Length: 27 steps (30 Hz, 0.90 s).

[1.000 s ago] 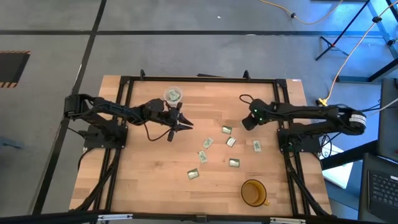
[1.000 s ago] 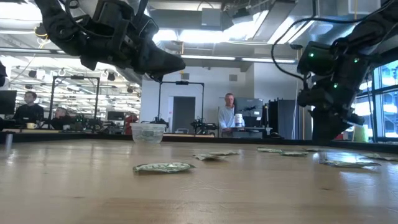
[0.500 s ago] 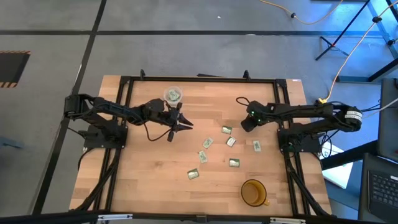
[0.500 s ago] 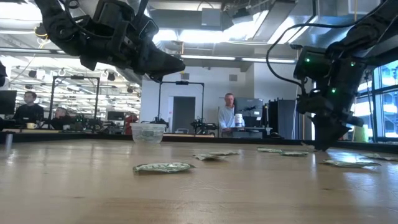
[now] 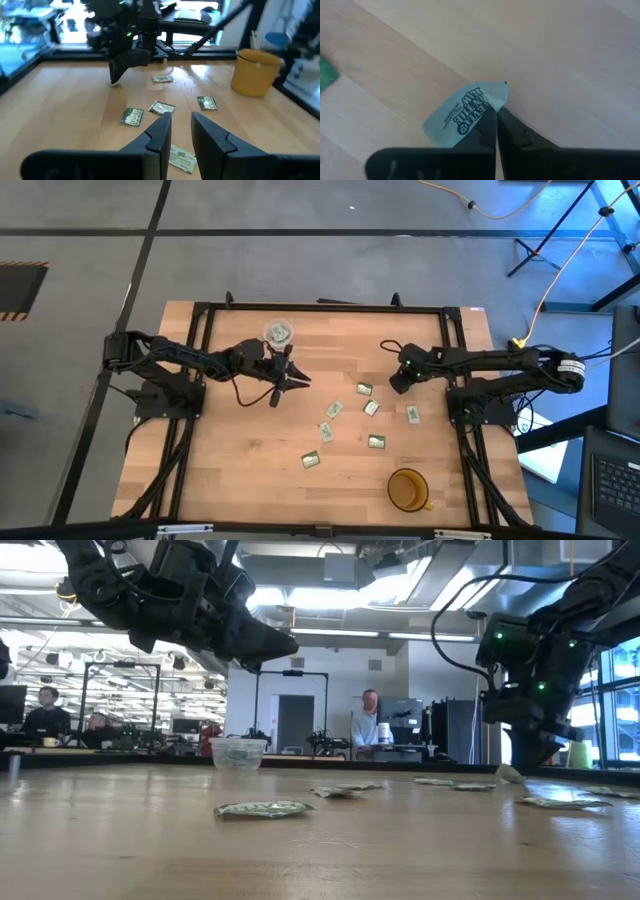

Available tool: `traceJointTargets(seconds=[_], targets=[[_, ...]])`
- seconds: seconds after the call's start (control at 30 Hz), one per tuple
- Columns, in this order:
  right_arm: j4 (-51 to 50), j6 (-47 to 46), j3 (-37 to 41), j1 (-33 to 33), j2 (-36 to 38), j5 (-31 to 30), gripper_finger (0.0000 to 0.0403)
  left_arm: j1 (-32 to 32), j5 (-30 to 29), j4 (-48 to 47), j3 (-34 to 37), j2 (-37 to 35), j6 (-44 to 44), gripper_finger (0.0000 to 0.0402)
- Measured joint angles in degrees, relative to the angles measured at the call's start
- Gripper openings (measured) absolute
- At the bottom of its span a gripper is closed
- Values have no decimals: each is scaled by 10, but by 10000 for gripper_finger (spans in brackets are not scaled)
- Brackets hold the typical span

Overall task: Pick and place Stevia / Truvia into bins
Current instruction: Put the stevia packet into the transparent container

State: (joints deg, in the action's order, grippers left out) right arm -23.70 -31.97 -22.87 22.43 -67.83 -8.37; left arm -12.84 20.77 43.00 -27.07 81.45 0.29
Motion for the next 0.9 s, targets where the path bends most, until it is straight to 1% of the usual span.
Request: traceJointTargets(seconds=[0.07,0.17,0.27,0.33,0.43,0.53,0.6,0.73,0.9], targets=[[13,16,0,-5,11,-4,3,0,-19,0,0,0,-46,70],[58,49,0,-20,21,-7,2,0,-63,0,0,0,-120,70],[130,97,-1,-36,23,-10,1,0,-72,0,-1,1,-178,71],[173,133,-4,-48,23,-13,1,0,-74,0,-8,1,-236,71],[196,194,-31,-71,23,-37,1,0,-90,0,-21,1,-306,71],[197,261,-72,-103,23,-79,0,0,-92,-3,-38,1,-337,71],[198,303,-103,-125,19,-102,0,2,-91,-24,-53,1,-341,71],[199,372,-164,-159,0,-107,0,7,-92,-74,-84,1,-341,71],[202,408,-225,-177,-40,-118,0,18,-92,-86,-107,1,-340,71]])
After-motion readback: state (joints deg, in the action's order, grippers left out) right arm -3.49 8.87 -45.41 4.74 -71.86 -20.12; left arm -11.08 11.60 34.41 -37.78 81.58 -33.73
